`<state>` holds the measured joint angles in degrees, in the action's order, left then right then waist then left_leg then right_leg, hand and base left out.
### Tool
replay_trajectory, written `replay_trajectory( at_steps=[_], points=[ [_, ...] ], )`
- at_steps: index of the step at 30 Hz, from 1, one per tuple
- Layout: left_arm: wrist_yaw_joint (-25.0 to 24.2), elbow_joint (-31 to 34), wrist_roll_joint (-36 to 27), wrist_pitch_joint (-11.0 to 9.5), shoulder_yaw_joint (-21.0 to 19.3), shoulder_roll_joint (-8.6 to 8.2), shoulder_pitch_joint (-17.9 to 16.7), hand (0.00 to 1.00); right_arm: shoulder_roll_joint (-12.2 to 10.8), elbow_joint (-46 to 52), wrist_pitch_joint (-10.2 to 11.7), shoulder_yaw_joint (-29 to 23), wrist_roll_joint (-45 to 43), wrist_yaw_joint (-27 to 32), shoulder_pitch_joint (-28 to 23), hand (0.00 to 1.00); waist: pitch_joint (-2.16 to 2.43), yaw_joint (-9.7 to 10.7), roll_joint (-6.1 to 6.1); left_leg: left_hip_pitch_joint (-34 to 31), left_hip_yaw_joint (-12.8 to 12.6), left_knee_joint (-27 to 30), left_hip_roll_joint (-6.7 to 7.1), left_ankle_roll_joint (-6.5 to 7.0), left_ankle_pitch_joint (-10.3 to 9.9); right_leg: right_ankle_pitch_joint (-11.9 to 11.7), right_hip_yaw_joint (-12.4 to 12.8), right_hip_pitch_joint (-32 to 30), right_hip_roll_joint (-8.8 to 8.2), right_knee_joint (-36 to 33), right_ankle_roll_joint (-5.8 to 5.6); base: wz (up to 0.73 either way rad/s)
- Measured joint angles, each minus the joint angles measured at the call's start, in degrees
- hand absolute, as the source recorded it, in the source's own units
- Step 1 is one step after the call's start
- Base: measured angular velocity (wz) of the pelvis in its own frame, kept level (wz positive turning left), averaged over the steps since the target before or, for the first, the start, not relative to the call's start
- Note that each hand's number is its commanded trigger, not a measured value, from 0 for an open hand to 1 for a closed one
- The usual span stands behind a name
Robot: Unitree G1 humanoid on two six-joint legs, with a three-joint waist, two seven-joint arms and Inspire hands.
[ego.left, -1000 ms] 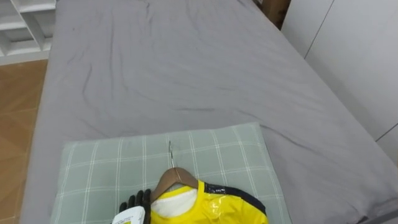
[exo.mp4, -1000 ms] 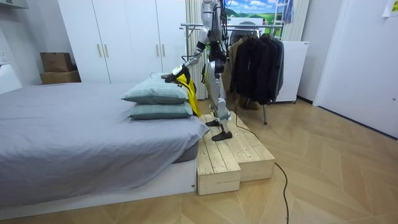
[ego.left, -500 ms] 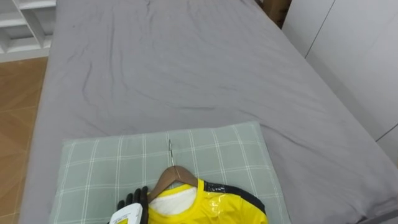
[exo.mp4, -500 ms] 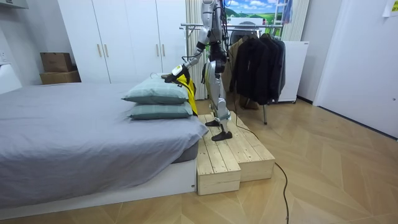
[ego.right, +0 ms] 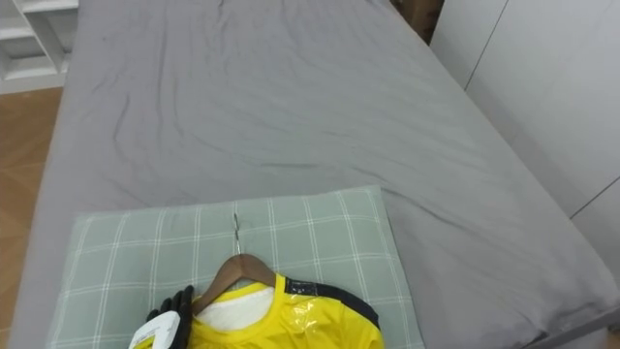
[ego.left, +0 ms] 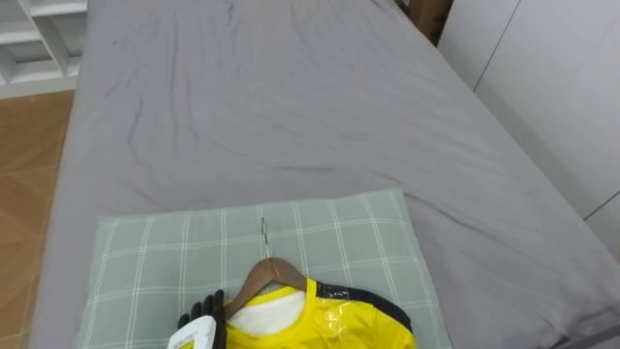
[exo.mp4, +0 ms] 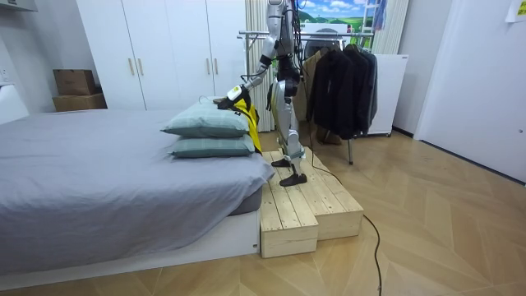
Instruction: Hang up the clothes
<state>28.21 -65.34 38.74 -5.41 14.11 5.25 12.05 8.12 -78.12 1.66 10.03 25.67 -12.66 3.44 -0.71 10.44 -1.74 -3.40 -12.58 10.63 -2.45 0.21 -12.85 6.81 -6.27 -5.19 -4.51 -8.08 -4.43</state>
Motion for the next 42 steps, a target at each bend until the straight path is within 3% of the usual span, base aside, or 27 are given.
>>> replay_trajectory(
  at_steps=[11,16,27,28,29,30,31,32,42],
  points=[
    [0.0,-0.9,-0.8,0.0,-0.5,-0.27,0.6,0.00,0.0,0.0,-0.1,0.0,-1.0,0.0,0.2,0.00,0.04,-0.4,-0.23,0.1,0.0,0.2,-0.05,0.00,0.0,0.0,0.0,0.0,0.00,-0.2,0.01,0.00],
    [0.0,-2.3,-0.7,0.0,-0.6,-0.51,1.9,0.00,0.0,0.0,-0.7,0.0,-1.4,0.0,0.5,0.00,0.00,-1.4,-0.52,-0.1,-0.2,0.2,-0.11,0.00,0.0,0.0,0.0,-0.4,0.02,-0.6,0.03,0.00],
    [0.3,-3.2,-0.3,0.2,-0.9,-0.61,2.3,0.00,0.0,0.0,-2.1,0.0,-1.3,0.1,1.0,0.00,0.00,-1.4,-0.51,-0.3,-0.2,0.3,-0.16,-0.01,0.0,-0.1,0.0,-0.7,0.03,-0.6,0.19,0.00],
    [0.3,-3.2,-0.3,0.2,-0.9,-0.61,2.3,0.11,0.0,0.0,-2.2,0.0,-1.2,0.2,1.0,0.00,-0.01,-1.3,-0.50,-0.4,-0.2,0.3,-0.17,-0.01,0.0,-0.1,0.0,-0.7,0.03,-0.6,0.19,0.00],
    [0.3,-3.2,-0.3,0.2,-0.9,-0.62,2.3,0.52,0.0,0.0,-2.2,0.0,-1.2,0.3,1.1,0.00,-0.01,-1.3,-0.49,-0.4,-0.2,0.3,-0.17,-0.01,0.0,-0.1,0.0,-0.7,0.03,-0.6,0.19,0.00],
    [0.3,-3.2,-0.3,0.3,-0.9,-0.62,2.3,0.52,0.0,0.0,-2.3,0.0,-1.2,0.6,1.1,0.00,-0.01,-1.3,-0.48,-0.4,-0.2,0.3,-0.17,-0.01,0.0,-0.1,0.0,-0.8,0.03,-0.6,0.19,0.00],
    [0.4,-3.2,-0.3,0.3,-0.9,-0.63,2.3,0.91,-0.1,0.0,-2.3,0.0,-1.2,0.9,1.2,0.00,-0.01,-1.3,-0.47,-0.4,-0.2,0.3,-0.18,-0.01,0.0,-0.1,0.0,-0.8,0.03,-0.6,0.19,0.00],
    [0.4,-3.3,-0.3,0.4,-0.9,-0.63,2.4,1.00,-0.1,-0.1,-2.3,0.0,-1.3,1.0,1.2,0.00,-0.01,-1.3,-0.47,-0.4,-0.2,0.3,-0.18,-0.01,0.0,-0.1,0.0,-0.8,0.04,-0.6,0.19,0.00],
    [2.4,-3.7,-0.3,1.2,-3.0,0.16,4.9,1.00,-0.1,-0.1,-2.5,0.0,-1.5,1.3,1.1,0.00,-0.05,-1.4,-0.42,-0.3,-0.2,0.3,-0.17,-0.01,0.0,-0.1,0.1,-0.8,0.05,-0.6,0.19,0.00]
  ],
)
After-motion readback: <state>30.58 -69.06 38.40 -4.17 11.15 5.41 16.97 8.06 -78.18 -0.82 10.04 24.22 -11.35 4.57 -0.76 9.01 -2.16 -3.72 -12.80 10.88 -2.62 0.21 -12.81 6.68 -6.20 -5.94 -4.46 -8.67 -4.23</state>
